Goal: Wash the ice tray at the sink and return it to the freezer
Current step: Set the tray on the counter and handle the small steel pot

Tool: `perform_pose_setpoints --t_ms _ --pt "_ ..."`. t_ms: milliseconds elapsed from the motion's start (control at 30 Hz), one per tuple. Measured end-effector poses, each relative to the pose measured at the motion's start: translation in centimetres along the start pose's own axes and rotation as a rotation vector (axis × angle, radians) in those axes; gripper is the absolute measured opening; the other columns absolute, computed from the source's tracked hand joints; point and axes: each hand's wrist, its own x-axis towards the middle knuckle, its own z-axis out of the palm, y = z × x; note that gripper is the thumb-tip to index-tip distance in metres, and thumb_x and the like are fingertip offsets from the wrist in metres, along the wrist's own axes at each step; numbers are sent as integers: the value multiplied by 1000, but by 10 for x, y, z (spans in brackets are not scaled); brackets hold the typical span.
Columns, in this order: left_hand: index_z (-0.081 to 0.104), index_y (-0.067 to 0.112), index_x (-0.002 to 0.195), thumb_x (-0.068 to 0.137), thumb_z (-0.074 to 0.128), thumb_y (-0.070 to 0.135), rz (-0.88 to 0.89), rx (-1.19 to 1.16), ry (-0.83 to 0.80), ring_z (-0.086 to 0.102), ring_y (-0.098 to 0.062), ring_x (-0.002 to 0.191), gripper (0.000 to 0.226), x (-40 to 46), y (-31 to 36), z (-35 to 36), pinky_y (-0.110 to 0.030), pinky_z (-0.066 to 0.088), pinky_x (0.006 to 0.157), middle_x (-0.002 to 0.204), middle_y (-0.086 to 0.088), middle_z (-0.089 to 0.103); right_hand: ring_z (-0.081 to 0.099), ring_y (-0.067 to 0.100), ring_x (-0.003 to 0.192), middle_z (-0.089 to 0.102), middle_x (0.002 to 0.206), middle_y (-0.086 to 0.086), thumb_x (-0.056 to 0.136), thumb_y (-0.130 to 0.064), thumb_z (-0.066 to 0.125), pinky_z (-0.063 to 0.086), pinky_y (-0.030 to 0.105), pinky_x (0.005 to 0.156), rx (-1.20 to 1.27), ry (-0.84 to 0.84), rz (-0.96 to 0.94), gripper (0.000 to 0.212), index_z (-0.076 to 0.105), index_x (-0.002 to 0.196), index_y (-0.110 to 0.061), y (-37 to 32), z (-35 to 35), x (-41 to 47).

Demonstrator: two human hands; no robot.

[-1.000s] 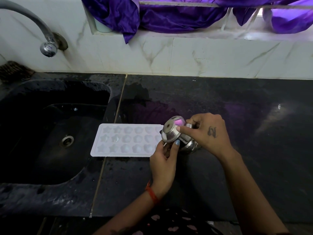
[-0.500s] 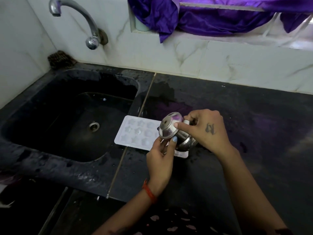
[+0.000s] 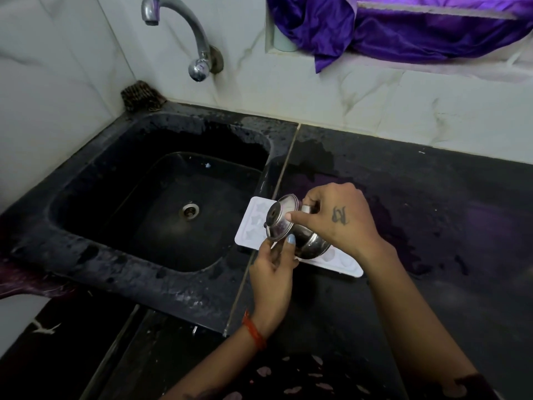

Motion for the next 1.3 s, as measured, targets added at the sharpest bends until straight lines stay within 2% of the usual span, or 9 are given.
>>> perform_pose_setpoints --t_ms 100,200,400,633,767,933,1033,1167,1300 --pt "62 8 114 90 58 29 -40 -34 -35 70 -19 93 32 2 0 -8 -32 57 80 101 -10 72 61 19 69 62 62 -4 74 -48 70 48 30 64 -48 -26 3 33 60 61 -19 -10 6 2" --pt "62 9 113 92 57 26 -65 -47 -52 70 -20 93 27 5 -2 -14 -32 58 81 101 -11 72 61 20 70 56 60 -6 75 -49 69 42 28 61 -87 -39 6 38 48 54 -24 -17 9 4" --pt "62 8 111 93 56 25 -82 -54 -65 71 -18 91 26 9 -3 -22 -34 57 82 99 -7 73 61 22 71 61 66 -2 75 -51 68 40 27 61 -120 -26 4 39 46 55 -26 -26 14 4" --pt "62 11 111 91 59 26 -80 -67 -74 71 -18 91 25 10 -4 -23 -33 58 81 99 -9 73 61 20 71 66 68 0 75 -49 70 43 28 62 -85 -6 30 32 55 60 -24 -24 15 1" --pt "64 23 101 89 63 26 -50 -57 -69 71 -16 93 12 12 -4 -22 -37 57 83 94 -4 75 60 19 65 65 64 0 72 -47 72 42 29 60 1 24 44 34 56 58 -21 -16 15 -2" --pt "65 17 109 70 65 55 -14 -6 -72 70 -12 94 55 10 -3 -22 -43 54 88 97 -1 75 61 17 59 63 56 -1 69 -46 75 46 31 59 90 72 80 34 58 55 -20 -6 15 -7" --pt "63 14 112 78 69 43 -33 -7 -87 70 -13 95 45 9 -3 -20 -44 54 90 99 -3 74 61 16 58 64 56 0 69 -45 75 45 29 58 99 83 100 34 61 56 -16 -3 12 -10" --pt "62 12 113 78 71 42 -81 -51 -140 70 -16 95 48 7 -2 -16 -39 55 88 101 -6 74 60 15 58 63 56 -2 70 -46 74 48 32 59 70 75 109 34 62 58 -17 -1 8 -14" --pt "62 12 105 87 65 21 -123 -103 -135 70 -22 95 20 5 -6 -11 -38 56 84 97 -11 74 60 16 61 64 59 -2 72 -47 72 47 31 61 5 64 109 34 62 59 -17 -2 4 -16"
